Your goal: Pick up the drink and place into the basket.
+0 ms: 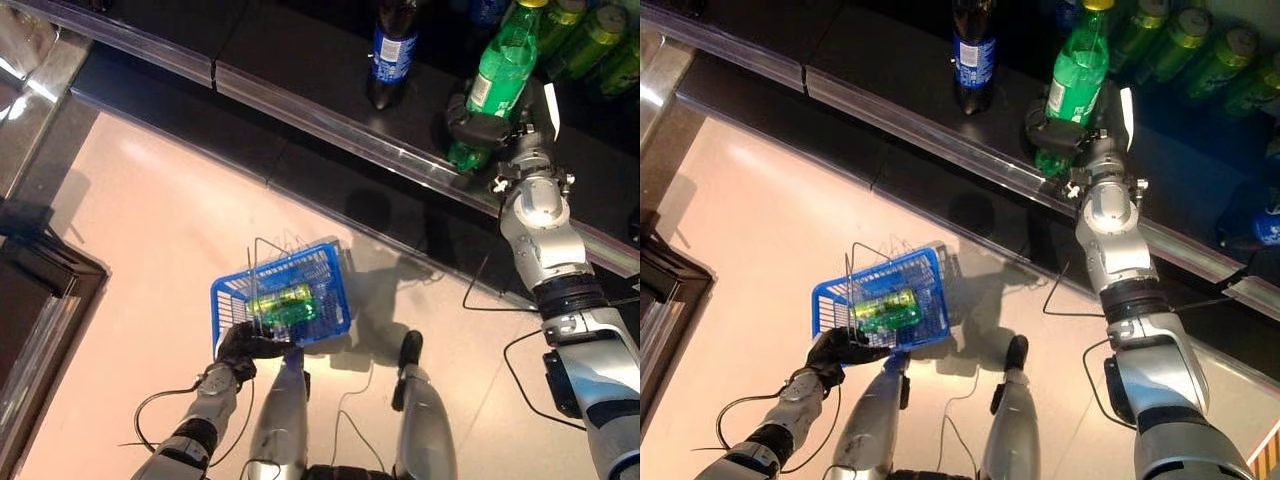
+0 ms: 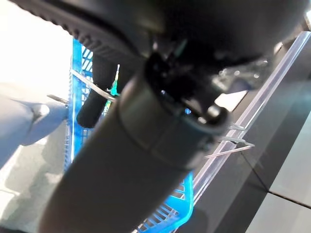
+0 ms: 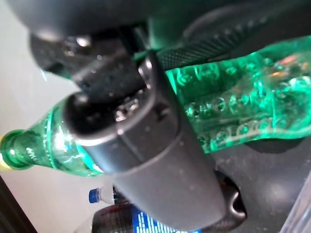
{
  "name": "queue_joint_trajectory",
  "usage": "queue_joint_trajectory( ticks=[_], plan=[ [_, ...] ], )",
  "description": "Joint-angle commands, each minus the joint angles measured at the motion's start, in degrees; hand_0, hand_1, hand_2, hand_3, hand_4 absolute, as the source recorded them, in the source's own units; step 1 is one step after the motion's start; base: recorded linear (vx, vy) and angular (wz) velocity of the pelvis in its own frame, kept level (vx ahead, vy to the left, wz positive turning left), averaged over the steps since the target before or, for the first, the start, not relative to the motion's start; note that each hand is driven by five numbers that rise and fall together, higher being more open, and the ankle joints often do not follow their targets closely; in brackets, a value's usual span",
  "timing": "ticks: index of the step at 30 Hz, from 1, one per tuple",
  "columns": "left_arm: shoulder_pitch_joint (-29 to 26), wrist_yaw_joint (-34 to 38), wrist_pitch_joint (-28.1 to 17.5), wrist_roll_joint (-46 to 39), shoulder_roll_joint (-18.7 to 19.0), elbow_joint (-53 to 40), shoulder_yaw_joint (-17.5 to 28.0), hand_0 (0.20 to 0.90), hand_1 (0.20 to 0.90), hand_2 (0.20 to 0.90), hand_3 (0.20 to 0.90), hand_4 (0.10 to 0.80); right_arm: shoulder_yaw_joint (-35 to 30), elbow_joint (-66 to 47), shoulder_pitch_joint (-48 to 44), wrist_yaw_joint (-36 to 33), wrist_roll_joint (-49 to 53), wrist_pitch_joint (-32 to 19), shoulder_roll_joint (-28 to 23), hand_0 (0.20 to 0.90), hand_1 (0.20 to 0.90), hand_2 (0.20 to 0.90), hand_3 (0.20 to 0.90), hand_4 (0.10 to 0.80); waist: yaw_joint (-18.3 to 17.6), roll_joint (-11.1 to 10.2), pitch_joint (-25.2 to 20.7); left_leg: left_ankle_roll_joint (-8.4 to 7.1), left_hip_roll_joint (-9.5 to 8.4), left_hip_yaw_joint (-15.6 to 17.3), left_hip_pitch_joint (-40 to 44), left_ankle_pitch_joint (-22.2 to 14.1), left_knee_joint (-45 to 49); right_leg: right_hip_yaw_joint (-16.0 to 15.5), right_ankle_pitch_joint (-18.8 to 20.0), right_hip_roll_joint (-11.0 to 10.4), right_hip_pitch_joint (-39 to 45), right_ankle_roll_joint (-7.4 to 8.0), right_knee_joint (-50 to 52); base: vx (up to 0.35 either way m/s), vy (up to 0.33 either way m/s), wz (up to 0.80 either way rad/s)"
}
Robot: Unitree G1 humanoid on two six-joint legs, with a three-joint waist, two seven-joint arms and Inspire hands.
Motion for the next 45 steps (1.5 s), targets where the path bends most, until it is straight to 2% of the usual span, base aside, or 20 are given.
queue_joint_trajectory(
  ticks=[1, 7, 11, 16, 24, 31, 39, 45],
  plan=[
    [7.1, 0.3, -6.0, 1.1, 5.9, -3.2, 2.1, 0.3, 0.3, 0.3, 0.2, 0.1, -1.2, -16.8, -3.3, -0.4, -1.8, -7.7, -2.6, 0.3, 0.3, 0.3, 0.2, 0.1, -0.4, -1.5, -9.0, 2.92, -1.5, 2.1, 5.9, -1.7, -4.8, -2.2, 0.5, 1.4, 4.3, -2.22, -4.3, 0.139, 0.004, -0.02],
    [9.4, -0.5, -6.6, 0.6, 5.2, -2.2, 5.8, 0.3, 0.3, 0.3, 0.2, 0.1, -2.4, -25.8, 6.5, 3.2, -1.3, -6.4, 0.9, 0.3, 0.3, 0.3, 0.2, 0.1, -1.4, -3.0, -15.0, 2.31, -0.6, 4.7, 10.4, -0.8, -9.1, -3.1, 3.1, 1.5, 8.7, -0.96, -9.4, 0.138, -0.013, -0.03],
    [10.1, -1.3, -8.2, -0.6, 4.5, -3.5, 7.5, 0.3, 0.3, 0.3, 0.2, 0.1, -2.7, -30.0, 11.2, 5.2, -2.4, -6.5, 2.9, 0.3, 0.3, 0.3, 0.2, 0.1, -1.7, -3.4, -17.3, 2.06, -0.2, 5.5, 10.7, -1.0, -9.1, -3.7, 3.4, 1.5, 9.4, -0.85, -10.4, 0.054, -0.024, 0.02],
    [10.0, -2.2, -10.2, -3.0, 3.5, -6.9, 8.9, 0.3, 0.3, 0.3, 0.2, 0.1, -2.4, -35.8, 17.0, 7.5, -3.8, -6.5, 5.1, 0.3, 0.3, 0.3, 0.2, 0.1, -2.0, -3.7, -20.1, 2.1, 0.25, 6.0, 12.0, -1.6, -9.1, -3.9, 2.7, 1.5, 10.8, -0.98, -10.4, 0.026, -0.016, 0.0],
    [12.5, -4.9, -10.7, -7.6, 2.0, -13.2, 11.0, 0.3, 0.3, 0.3, 0.2, 0.1, -3.6, -40.8, 25.0, 11.3, -3.9, -6.1, 6.6, 0.3, 0.3, 0.3, 0.2, 0.1, -1.4, -4.1, -24.4, 1.9, 0.86, 6.0, 14.8, -2.2, -9.1, -4.4, 1.5, 1.5, 14.2, -0.97, -10.4, 0.107, 0.01, 0.02],
    [14.4, -9.1, -10.5, -12.5, 2.0, -22.8, 12.4, 0.3, 0.3, 0.3, 0.2, 0.1, -4.4, -42.9, 29.4, 12.8, -3.0, -5.7, 6.8, 0.3, 0.3, 0.3, 0.2, 0.1, -0.4, -4.3, -25.5, 1.62, 1.38, 5.6, 16.0, -2.5, -9.1, -5.7, 0.8, 1.2, 16.1, -0.82, -10.4, 0.062, 0.007, 0.09],
    [16.4, -14.4, -8.2, -19.5, 3.2, -43.0, 12.7, 0.3, 0.3, 0.3, 0.2, 0.1, -3.4, -42.7, 31.0, 11.0, -2.6, -5.3, 8.2, 0.3, 0.3, 0.3, 0.2, 0.1, 2.5, -4.3, -25.7, 1.59, 1.69, 3.8, 17.0, -2.6, -9.1, -9.1, 0.2, 0.3, 18.7, -0.56, -10.4, 0.017, 0.01, 0.15],
    [16.3, -16.4, -6.7, -22.6, 4.1, -51.1, 11.8, 0.3, 0.3, 0.3, 0.2, 0.1, -2.4, -42.5, 30.8, 10.3, -2.3, -5.0, 8.2, 0.3, 0.3, 0.3, 0.2, 0.1, 3.7, -4.4, -25.9, 1.71, 1.65, 2.7, 17.4, -2.6, -9.1, -10.6, 0.2, -0.1, 19.7, -0.46, -10.4, 0.01, 0.016, 0.16]
  ],
)
